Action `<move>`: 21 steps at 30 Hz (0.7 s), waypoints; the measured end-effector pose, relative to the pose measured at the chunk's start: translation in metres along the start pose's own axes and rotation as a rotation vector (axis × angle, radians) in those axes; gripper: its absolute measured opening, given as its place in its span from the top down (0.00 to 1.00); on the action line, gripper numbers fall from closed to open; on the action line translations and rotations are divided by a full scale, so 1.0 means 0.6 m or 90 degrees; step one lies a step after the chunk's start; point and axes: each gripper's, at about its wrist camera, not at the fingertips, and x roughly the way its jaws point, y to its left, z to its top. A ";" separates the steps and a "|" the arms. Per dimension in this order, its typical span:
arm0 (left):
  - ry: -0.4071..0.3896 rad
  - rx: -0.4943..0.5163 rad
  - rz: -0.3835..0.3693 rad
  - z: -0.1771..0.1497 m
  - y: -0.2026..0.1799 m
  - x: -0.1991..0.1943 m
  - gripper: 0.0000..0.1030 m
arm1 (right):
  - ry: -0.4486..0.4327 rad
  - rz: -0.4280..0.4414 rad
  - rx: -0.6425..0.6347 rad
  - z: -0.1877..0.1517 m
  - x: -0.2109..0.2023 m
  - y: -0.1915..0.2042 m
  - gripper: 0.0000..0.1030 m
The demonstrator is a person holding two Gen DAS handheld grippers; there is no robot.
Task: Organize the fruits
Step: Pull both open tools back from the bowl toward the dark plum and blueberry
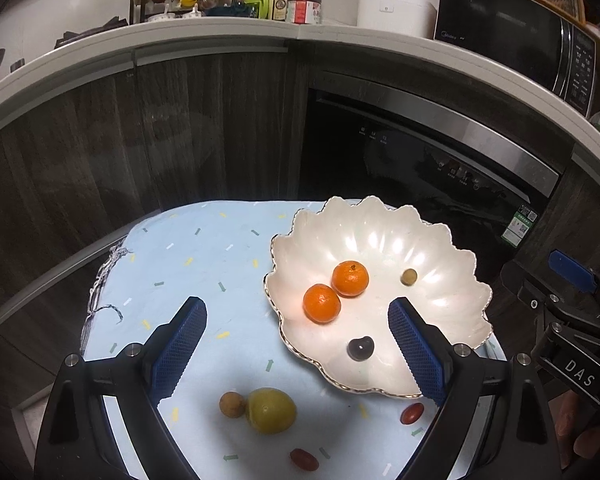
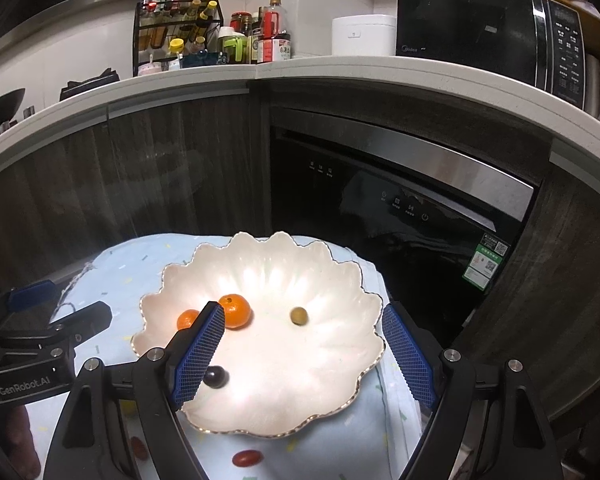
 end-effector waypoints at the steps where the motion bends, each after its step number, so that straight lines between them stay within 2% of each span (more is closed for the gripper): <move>1: -0.003 0.001 0.000 -0.001 0.000 -0.005 0.10 | -0.001 0.001 0.001 0.000 -0.004 0.000 0.21; 21: -0.021 0.008 -0.005 -0.027 -0.008 -0.064 0.10 | -0.011 0.005 0.007 -0.020 -0.065 -0.002 0.21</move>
